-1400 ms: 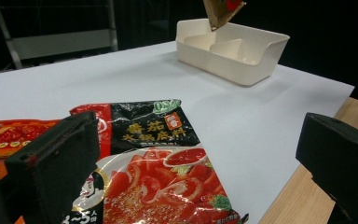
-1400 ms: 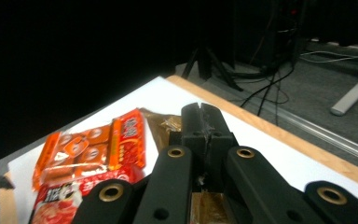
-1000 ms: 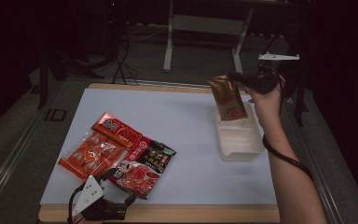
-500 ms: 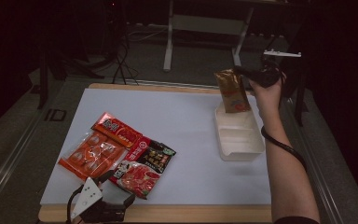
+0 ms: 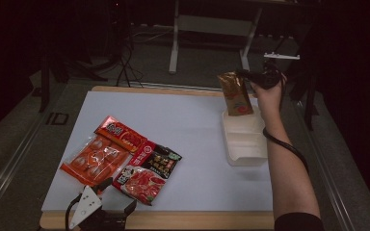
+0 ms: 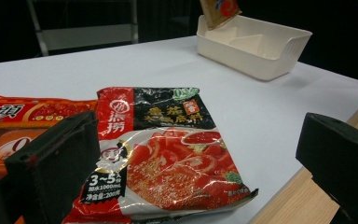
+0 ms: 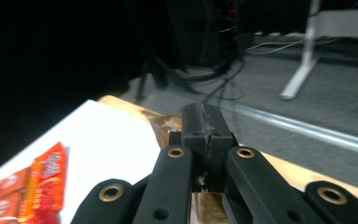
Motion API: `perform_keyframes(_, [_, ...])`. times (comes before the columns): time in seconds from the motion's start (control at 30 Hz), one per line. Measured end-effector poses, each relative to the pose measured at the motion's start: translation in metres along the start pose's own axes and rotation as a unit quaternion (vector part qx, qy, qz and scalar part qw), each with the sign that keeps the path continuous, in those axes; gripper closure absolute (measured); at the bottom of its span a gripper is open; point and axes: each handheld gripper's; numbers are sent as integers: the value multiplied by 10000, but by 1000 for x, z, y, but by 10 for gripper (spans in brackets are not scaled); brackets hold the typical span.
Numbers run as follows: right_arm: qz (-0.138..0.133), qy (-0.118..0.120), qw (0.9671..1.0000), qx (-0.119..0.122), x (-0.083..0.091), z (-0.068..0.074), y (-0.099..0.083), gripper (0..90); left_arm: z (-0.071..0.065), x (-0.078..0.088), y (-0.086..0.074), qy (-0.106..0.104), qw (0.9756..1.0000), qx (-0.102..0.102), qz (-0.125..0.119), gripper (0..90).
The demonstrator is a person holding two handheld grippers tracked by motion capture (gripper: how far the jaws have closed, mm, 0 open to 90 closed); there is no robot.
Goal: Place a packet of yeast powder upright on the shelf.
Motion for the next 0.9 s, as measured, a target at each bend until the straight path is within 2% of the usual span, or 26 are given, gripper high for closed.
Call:
perform_keyframes(0.17, [-9,90,9999,-56,-4,-3,-3,900,1,1,-1,30,10000,23,11,2])
perform_keyframes(0.3, [73,83,9999,-97,-7,-7,-10,900,0,1,-1,13,10000,-2,8,3])
perform_keyframes(0.43, [214,156,9993,-256,-8,-16,-20,900,0,0,0,-6,10000,-8,15,3])
perform_keyframes(0.6, [277,123,9991,-282,-10,-21,-27,899,0,-1,0,-24,10000,-26,34,3])
perform_keyframes(0.77, [217,75,9986,-482,-6,-31,-39,899,-1,-1,0,-39,10000,-44,35,3])
perform_keyframes(0.8, [154,-21,9981,-589,-4,-37,-43,898,-1,-1,0,-39,10000,-43,33,2])
perform_keyframes(0.83, [154,-21,9981,-589,-4,-37,-43,898,-1,-1,0,-42,10000,-33,35,2])
perform_keyframes(0.9, [-7,58,9963,-859,2,-48,-48,896,-1,-2,0,-50,10000,-41,40,3])
Point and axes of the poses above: each handheld gripper's, and its own axes: x roughly backward along the jaws, y roughly out of its top, z roughly to its left, and after that the axes turned 12 degrees about -x, right-handed
